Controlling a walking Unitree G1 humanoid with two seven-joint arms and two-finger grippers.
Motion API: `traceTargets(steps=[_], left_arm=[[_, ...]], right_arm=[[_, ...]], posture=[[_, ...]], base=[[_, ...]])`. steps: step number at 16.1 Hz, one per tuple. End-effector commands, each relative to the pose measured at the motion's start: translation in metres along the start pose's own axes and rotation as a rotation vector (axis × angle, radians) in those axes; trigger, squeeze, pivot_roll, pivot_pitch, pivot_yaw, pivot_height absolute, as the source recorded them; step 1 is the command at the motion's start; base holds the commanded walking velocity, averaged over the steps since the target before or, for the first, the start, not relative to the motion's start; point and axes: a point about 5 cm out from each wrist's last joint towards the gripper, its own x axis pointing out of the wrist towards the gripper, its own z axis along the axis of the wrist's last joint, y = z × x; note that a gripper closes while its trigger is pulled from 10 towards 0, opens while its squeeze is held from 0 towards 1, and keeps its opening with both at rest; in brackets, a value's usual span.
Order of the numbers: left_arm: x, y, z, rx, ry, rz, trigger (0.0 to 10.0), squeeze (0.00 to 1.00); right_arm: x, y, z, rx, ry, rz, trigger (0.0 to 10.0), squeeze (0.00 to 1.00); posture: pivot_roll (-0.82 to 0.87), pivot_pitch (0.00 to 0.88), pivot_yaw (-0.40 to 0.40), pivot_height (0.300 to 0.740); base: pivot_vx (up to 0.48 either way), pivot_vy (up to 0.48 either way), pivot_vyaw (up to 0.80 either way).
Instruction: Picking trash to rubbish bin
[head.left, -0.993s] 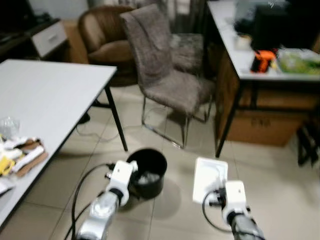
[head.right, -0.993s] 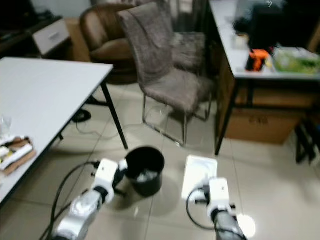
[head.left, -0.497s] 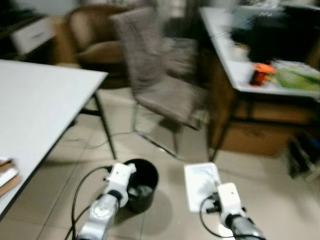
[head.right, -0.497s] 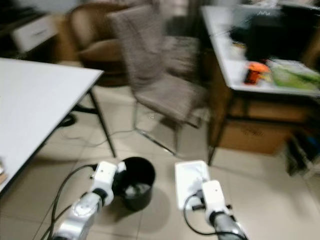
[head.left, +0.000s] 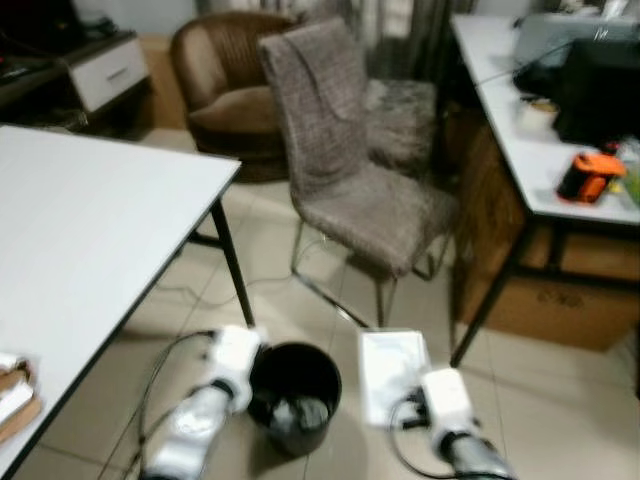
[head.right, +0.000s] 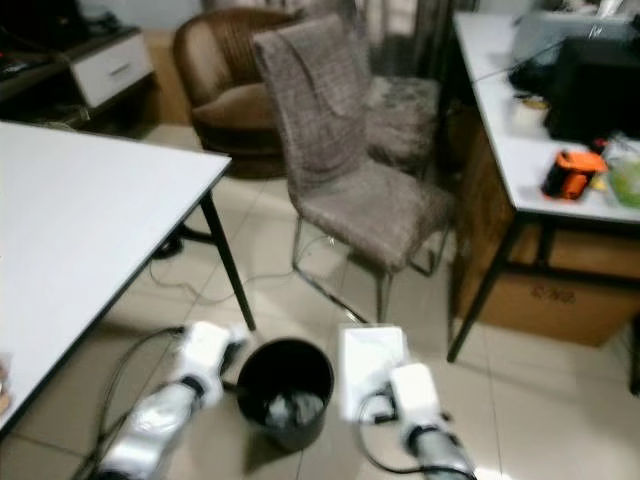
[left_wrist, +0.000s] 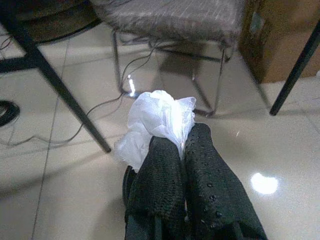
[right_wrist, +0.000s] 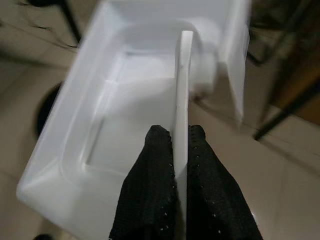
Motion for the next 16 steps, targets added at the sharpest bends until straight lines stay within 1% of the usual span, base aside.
traceTargets(steps=[1,6,9,10,11,12,13,15,16], left_arm=[[-0.004,0.014,0.000,0.022,0.006,0.034,10.0,0.00],[-0.004,0.018,-0.001,0.028,0.013,0.036,10.0,0.00],[-0.008,0.023,-0.001,0.031,0.002,0.065,10.0,0.00],[-0.010,0.025,-0.002,0.041,-0.002,0.068,10.0,0.00],[-0.014,0.028,-0.002,0.041,-0.009,0.071,10.0,0.00],[-0.020,0.031,-0.003,0.054,-0.013,0.066,10.0,0.00],[-0.025,0.032,-0.004,0.061,-0.013,0.059,10.0,0.00],[-0.042,0.038,-0.008,0.126,0.006,0.023,10.0,0.00],[-0.045,0.038,-0.007,0.135,0.006,0.014,10.0,0.00]], right_arm=[[0.004,0.008,0.008,0.004,-0.032,0.015,10.0,0.00],[0.003,0.008,0.010,-0.009,-0.046,0.026,10.0,0.00],[0.006,0.007,0.014,-0.030,-0.055,0.042,10.0,0.00],[0.010,0.008,0.016,-0.042,-0.054,0.063,10.0,0.00],[0.014,0.010,0.019,-0.069,-0.043,0.095,10.0,0.00],[0.022,0.014,0.024,-0.091,-0.019,0.137,10.0,0.00],[0.027,0.017,0.028,-0.102,-0.002,0.165,10.0,0.00],[0.042,0.029,0.042,-0.186,0.044,0.258,10.0,0.00],[0.044,0.031,0.044,-0.203,0.053,0.272,10.0,0.00]], posture=[[-0.09,0.000,0.022,0.740],[-0.09,0.000,0.028,0.740],[-0.08,0.000,0.022,0.740],[-0.07,0.000,0.020,0.740],[-0.07,0.000,0.017,0.740],[-0.06,0.000,0.015,0.740],[-0.05,0.000,0.013,0.740],[-0.02,0.012,0.003,0.740],[-0.02,0.012,0.003,0.740]], base=[[0.420,0.000,0.00],[0.418,0.000,0.00],[0.000,0.000,0.00],[0.000,0.000,0.00],[0.000,0.000,0.00],[0.000,0.000,0.00],[0.000,0.000,0.00],[0.000,0.000,0.00],[0.000,0.000,0.00]])
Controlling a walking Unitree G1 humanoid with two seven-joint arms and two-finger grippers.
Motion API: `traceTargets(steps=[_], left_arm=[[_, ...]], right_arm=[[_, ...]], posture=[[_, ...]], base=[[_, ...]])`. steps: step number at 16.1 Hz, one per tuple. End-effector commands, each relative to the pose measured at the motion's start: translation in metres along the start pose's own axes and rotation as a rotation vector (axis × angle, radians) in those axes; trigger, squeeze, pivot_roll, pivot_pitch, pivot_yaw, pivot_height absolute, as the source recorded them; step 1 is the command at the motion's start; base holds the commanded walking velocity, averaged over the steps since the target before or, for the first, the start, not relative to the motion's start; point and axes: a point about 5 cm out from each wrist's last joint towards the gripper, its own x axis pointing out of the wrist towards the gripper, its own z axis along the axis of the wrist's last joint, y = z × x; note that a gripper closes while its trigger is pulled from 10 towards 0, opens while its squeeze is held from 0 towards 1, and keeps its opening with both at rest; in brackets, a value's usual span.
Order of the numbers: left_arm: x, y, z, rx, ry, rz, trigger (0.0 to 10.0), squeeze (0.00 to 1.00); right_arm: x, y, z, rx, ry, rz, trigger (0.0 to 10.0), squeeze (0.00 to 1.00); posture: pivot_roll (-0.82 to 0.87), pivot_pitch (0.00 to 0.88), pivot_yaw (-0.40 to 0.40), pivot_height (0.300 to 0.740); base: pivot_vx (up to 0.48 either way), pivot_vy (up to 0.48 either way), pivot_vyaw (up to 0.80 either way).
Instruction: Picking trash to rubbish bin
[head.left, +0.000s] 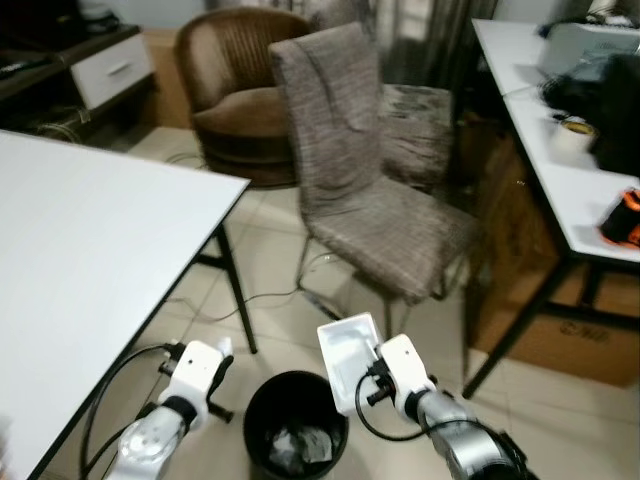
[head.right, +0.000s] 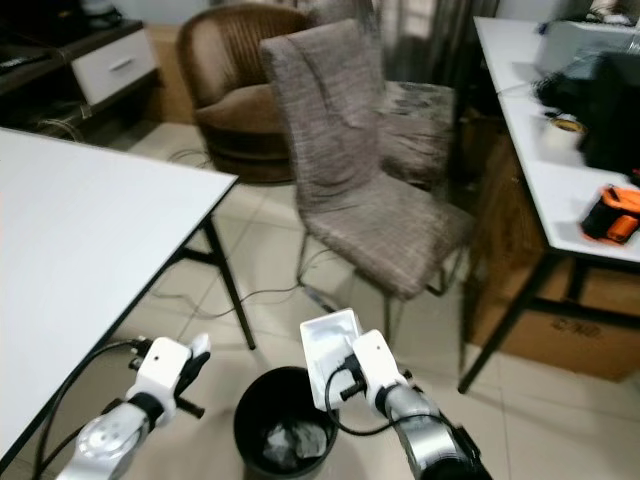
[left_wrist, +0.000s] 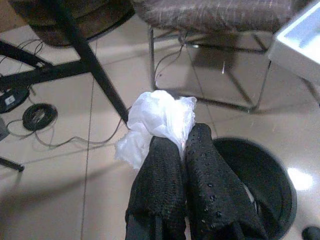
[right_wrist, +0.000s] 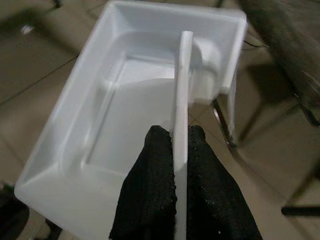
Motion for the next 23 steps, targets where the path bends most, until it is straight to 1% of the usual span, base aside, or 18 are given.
traceTargets(steps=[1,2,4,5,6,7,8,9,10,11,14,15,16,17,21,23], left_arm=[[-0.004,0.002,0.011,0.039,-0.026,-0.037,10.0,0.00],[-0.014,0.007,0.017,0.066,-0.041,-0.067,10.0,0.00],[-0.033,0.014,0.027,0.061,-0.063,-0.130,10.0,0.00],[-0.038,0.014,0.029,0.069,-0.068,-0.167,10.0,0.00],[-0.042,0.013,0.028,0.071,-0.057,-0.181,10.0,0.00],[-0.043,0.013,0.027,0.072,-0.053,-0.183,10.0,0.00],[-0.044,0.014,0.027,0.071,-0.044,-0.176,10.0,0.00],[-0.044,0.013,0.026,0.064,-0.035,-0.175,10.0,0.00],[-0.044,0.012,0.025,0.064,-0.030,-0.178,10.0,0.00],[-0.044,0.011,0.025,0.051,-0.028,-0.180,10.0,0.00],[-0.044,0.011,0.028,0.058,-0.026,-0.181,10.0,0.00],[-0.044,0.011,0.029,0.057,-0.023,-0.178,10.0,0.00],[-0.045,0.012,0.028,0.057,-0.018,-0.175,10.0,0.00],[-0.045,0.013,0.028,0.061,-0.011,-0.166,10.0,0.00],[-0.048,0.012,0.028,0.061,-0.003,-0.160,10.0,0.00],[-0.049,0.012,0.028,0.062,0.000,-0.156,10.0,0.00]], right_arm=[[0.006,0.003,0.008,-0.047,0.024,0.051,10.0,0.00],[0.012,0.007,0.022,-0.047,0.010,0.100,10.0,0.00],[0.022,0.022,0.041,-0.052,0.014,0.203,10.0,0.00],[0.025,0.028,0.048,-0.029,0.022,0.246,10.0,0.00],[0.029,0.030,0.059,-0.099,0.018,0.244,10.0,0.00],[0.030,0.031,0.061,-0.112,0.014,0.240,10.0,0.00],[0.031,0.030,0.070,-0.084,-0.007,0.230,10.0,0.00],[0.032,0.028,0.076,-0.076,-0.018,0.217,10.0,0.00],[0.033,0.026,0.080,-0.090,-0.023,0.207,10.0,0.00],[0.033,0.025,0.082,-0.100,-0.023,0.201,10.0,0.00],[0.033,0.020,0.088,-0.099,-0.034,0.177,10.0,0.00],[0.033,0.018,0.090,-0.088,-0.043,0.154,10.0,0.18],[0.033,0.016,0.091,-0.069,-0.043,0.145,10.0,1.00],[0.034,0.016,0.092,-0.050,-0.045,0.140,10.0,1.00],[0.035,0.019,0.095,-0.039,-0.050,0.143,10.0,1.00],[0.035,0.021,0.091,-0.038,-0.038,0.143,10.0,1.00]], posture=[[0.04,0.033,-0.012,0.740],[0.06,0.038,-0.016,0.740],[0.08,0.047,-0.017,0.740],[0.08,0.051,-0.019,0.740],[0.09,0.057,-0.023,0.740],[0.09,0.057,-0.023,0.740],[0.10,0.059,-0.026,0.740],[0.10,0.056,-0.024,0.740],[0.10,0.058,-0.024,0.740],[0.09,0.059,-0.024,0.740],[0.10,0.063,-0.024,0.740],[0.10,0.060,-0.024,0.740],[0.11,0.062,-0.024,0.740],[0.11,0.058,-0.023,0.740],[0.12,0.055,-0.024,0.740],[0.12,0.052,-0.026,0.740]], base=[[0.000,0.000,0.00],[0.000,0.000,0.00],[0.000,0.000,0.00],[0.000,0.000,0.00],[0.000,0.000,0.00],[0.000,0.000,0.00],[0.000,0.000,0.00],[0.000,0.000,0.00],[0.000,0.000,0.00],[0.000,0.000,0.00],[0.000,0.000,0.00],[0.000,0.000,0.00],[0.000,0.000,0.00],[0.000,0.000,0.00],[0.000,0.000,0.00],[0.000,0.000,0.00]])
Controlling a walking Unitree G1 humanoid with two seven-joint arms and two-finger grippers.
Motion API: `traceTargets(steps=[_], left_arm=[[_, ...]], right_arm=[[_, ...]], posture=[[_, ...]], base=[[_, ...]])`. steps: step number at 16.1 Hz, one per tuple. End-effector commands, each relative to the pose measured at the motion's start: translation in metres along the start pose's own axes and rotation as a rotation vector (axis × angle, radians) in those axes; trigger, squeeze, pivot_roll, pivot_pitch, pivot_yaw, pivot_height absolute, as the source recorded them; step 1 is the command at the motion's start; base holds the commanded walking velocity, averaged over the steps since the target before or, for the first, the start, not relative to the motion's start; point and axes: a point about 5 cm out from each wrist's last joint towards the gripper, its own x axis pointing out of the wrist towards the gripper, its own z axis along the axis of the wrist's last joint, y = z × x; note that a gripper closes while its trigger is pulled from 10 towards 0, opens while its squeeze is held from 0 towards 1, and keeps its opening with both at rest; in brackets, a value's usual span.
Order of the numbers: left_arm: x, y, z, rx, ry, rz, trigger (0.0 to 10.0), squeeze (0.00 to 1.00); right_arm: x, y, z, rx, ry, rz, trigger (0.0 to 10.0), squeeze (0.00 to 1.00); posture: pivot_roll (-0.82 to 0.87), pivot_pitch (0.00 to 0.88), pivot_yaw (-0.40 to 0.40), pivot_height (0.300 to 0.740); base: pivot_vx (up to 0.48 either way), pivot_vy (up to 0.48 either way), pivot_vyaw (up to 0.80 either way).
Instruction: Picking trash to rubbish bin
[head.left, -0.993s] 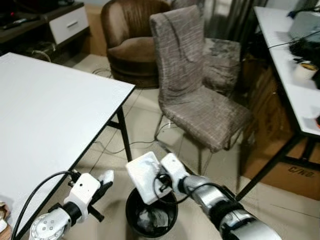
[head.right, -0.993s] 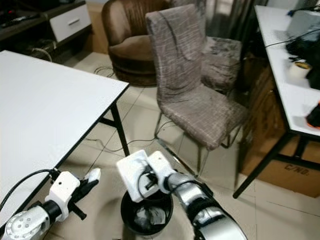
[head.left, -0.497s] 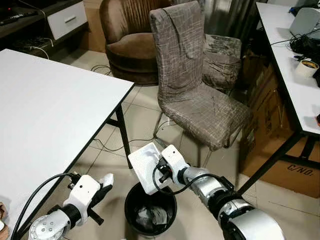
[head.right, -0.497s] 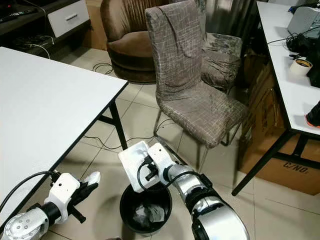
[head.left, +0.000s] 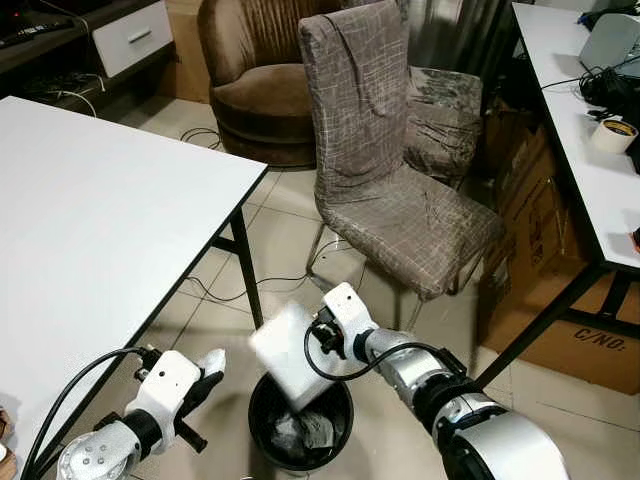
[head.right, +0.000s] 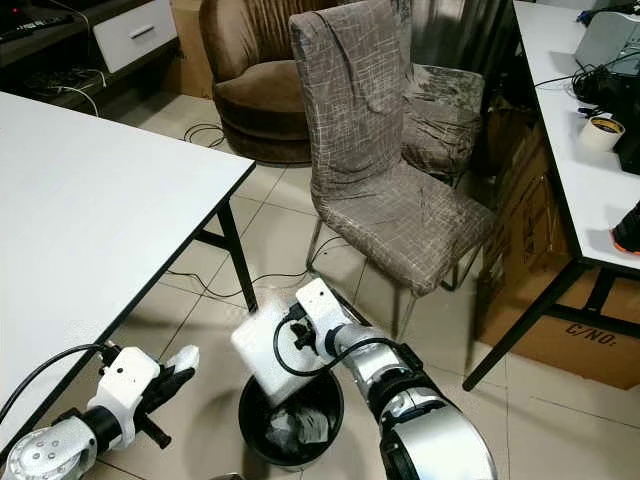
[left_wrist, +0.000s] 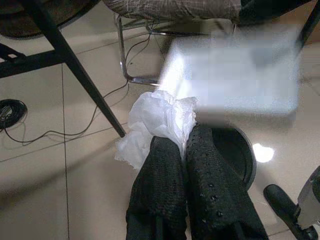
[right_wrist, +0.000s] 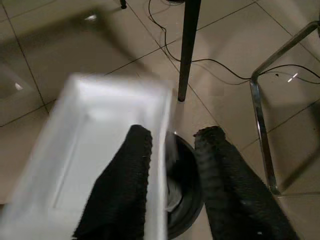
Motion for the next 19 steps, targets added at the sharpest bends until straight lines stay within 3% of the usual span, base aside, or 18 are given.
traceTargets(steps=[1,6,7,8,9,11,13,14,16,18,19], left_arm=[[-0.003,0.003,0.003,0.014,-0.001,0.021,10.0,0.00],[0.006,0.002,0.005,0.016,-0.007,0.037,10.0,0.00],[0.010,0.001,0.006,0.017,-0.009,0.043,10.0,0.00],[0.013,0.000,0.007,0.007,-0.013,0.052,10.0,0.00],[0.024,-0.001,0.007,-0.023,-0.009,0.077,10.0,0.00],[0.057,-0.009,0.008,-0.111,-0.004,0.076,10.0,0.00],[0.080,-0.019,0.012,-0.106,0.004,0.020,10.0,0.00],[0.090,-0.024,0.014,-0.103,0.014,-0.005,10.0,0.00],[0.115,-0.040,0.018,-0.022,0.069,-0.114,10.0,0.00],[0.129,-0.044,0.017,0.062,0.136,-0.122,10.0,0.00],[0.132,-0.043,0.018,0.066,0.147,-0.111,10.0,0.00]], right_arm=[[0.000,-0.002,0.003,0.009,-0.005,-0.017,10.0,1.00],[-0.002,-0.004,-0.007,-0.053,0.018,-0.052,10.0,1.00],[-0.003,-0.004,-0.013,-0.055,0.015,-0.057,10.0,0.88],[-0.004,-0.005,-0.016,-0.044,0.010,-0.062,10.0,0.71],[-0.007,-0.007,-0.021,-0.002,-0.016,-0.076,10.0,0.00],[-0.022,-0.013,-0.041,0.057,-0.085,-0.072,10.0,0.00],[-0.042,-0.014,-0.060,0.079,-0.111,-0.083,10.0,0.00],[-0.053,-0.013,-0.069,0.041,-0.100,-0.088,10.0,0.00],[-0.081,-0.003,-0.078,0.038,-0.114,-0.075,10.0,0.00],[-0.112,0.003,-0.071,0.056,-0.128,-0.048,10.0,0.00],[-0.118,0.005,-0.068,0.063,-0.129,-0.032,10.0,0.00]], posture=[[0.13,0.049,-0.025,0.740],[0.09,0.037,-0.015,0.740],[0.08,0.032,-0.011,0.740],[0.07,0.030,-0.008,0.740],[0.06,0.032,-0.006,0.740],[0.01,0.033,0.007,0.740],[-0.02,0.032,0.016,0.740],[-0.06,0.034,0.031,0.740],[-0.12,0.043,0.053,0.740],[-0.16,0.053,0.068,0.740],[-0.16,0.053,0.068,0.740]], base=[[0.000,0.000,0.00],[0.000,0.000,0.00],[0.000,0.000,0.00],[0.000,0.000,0.00],[0.000,0.000,0.00],[0.000,0.000,0.00],[0.000,0.000,0.00],[0.000,0.000,0.00],[0.000,0.000,0.00],[0.000,0.000,0.00],[0.000,0.000,0.00]])
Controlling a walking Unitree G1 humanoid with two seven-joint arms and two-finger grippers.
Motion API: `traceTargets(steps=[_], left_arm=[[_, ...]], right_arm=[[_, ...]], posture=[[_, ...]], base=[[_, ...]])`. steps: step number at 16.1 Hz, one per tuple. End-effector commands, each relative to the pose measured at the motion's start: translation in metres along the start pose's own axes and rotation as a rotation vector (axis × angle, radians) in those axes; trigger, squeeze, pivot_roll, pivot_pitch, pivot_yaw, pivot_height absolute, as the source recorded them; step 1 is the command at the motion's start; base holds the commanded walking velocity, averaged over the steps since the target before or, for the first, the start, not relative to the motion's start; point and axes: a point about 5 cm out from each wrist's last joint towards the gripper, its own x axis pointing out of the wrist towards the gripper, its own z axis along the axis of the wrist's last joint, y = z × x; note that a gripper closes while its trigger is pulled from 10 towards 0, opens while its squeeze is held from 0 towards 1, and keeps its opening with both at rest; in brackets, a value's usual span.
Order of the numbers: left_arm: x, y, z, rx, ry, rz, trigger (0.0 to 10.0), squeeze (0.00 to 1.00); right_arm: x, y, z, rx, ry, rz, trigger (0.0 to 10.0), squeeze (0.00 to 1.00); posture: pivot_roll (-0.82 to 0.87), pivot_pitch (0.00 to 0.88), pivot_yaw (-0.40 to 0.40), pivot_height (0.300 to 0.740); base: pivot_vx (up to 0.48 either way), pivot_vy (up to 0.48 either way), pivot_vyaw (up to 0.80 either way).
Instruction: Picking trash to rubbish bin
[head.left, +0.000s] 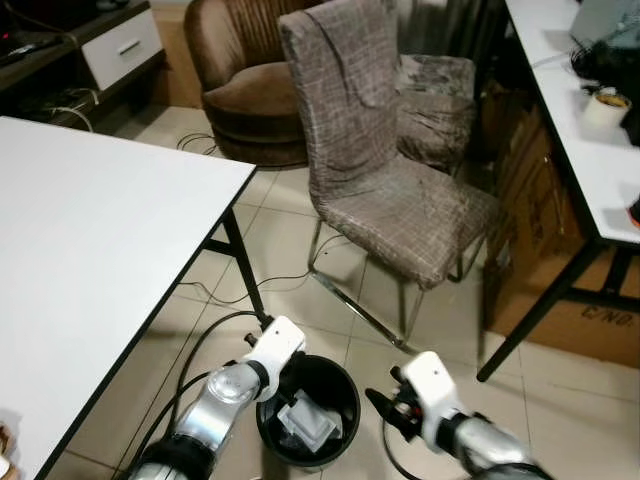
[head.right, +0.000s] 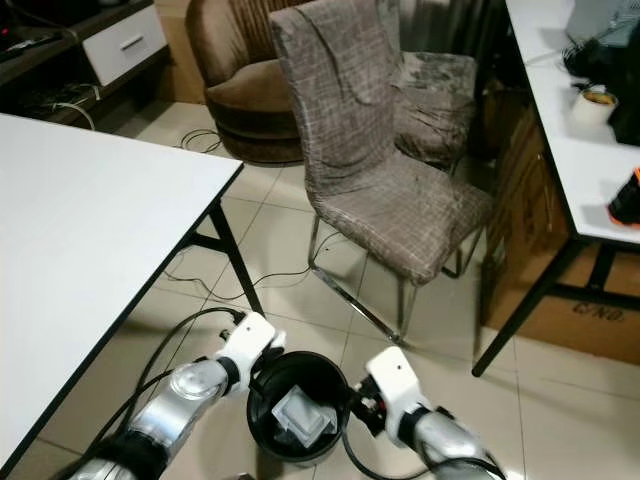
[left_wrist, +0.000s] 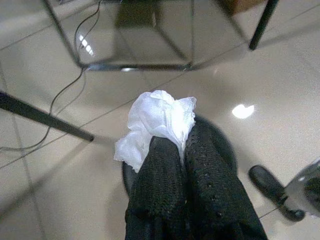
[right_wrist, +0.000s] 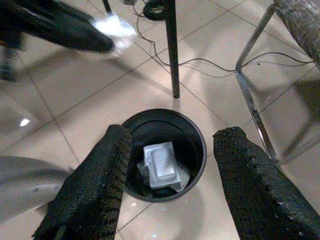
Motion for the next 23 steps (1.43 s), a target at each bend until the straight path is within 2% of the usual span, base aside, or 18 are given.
traceTargets(steps=[1,2,4,10,11,12,16,23], left_arm=[[0.002,0.008,0.002,-0.005,0.013,0.039,10.0,0.00],[0.006,0.010,0.011,-0.020,-0.001,0.036,10.0,0.00],[0.010,0.015,0.019,-0.015,-0.011,0.038,10.0,0.00],[0.013,0.020,0.022,-0.036,-0.024,0.061,10.0,0.00],[0.013,0.021,0.024,-0.040,-0.041,0.069,10.0,0.97],[0.014,0.020,0.027,-0.047,-0.056,0.061,10.0,1.00],[0.016,0.016,0.032,-0.076,-0.089,0.038,10.0,1.00],[0.017,0.009,0.029,-0.122,-0.095,0.003,10.0,1.00]], right_arm=[[-0.011,0.005,0.013,-0.006,-0.018,0.057,10.0,0.00],[-0.020,0.008,0.018,-0.040,-0.016,0.080,10.0,0.00],[-0.028,0.010,0.022,-0.038,0.005,0.075,10.0,0.00],[-0.030,0.010,0.031,-0.066,0.051,0.088,10.0,0.00],[-0.029,0.011,0.032,-0.068,0.052,0.088,10.0,0.00],[-0.029,0.011,0.033,-0.063,0.053,0.090,10.0,0.00],[-0.027,0.013,0.032,-0.070,0.067,0.093,10.0,0.00],[-0.025,0.010,0.034,-0.079,0.066,0.088,10.0,0.00]], posture=[[-0.16,0.058,0.068,0.740],[-0.16,0.057,0.068,0.740],[-0.17,0.060,0.064,0.740],[-0.16,0.056,0.056,0.740],[-0.16,0.056,0.053,0.740],[-0.16,0.056,0.053,0.740],[-0.16,0.046,0.055,0.740],[-0.15,0.027,0.056,0.740]], base=[[0.000,0.000,0.00],[0.000,0.000,0.00],[0.000,0.000,0.00],[0.000,0.000,0.00],[0.000,0.000,0.00],[0.000,0.000,0.00],[0.000,0.000,0.00],[0.000,0.000,0.00]])
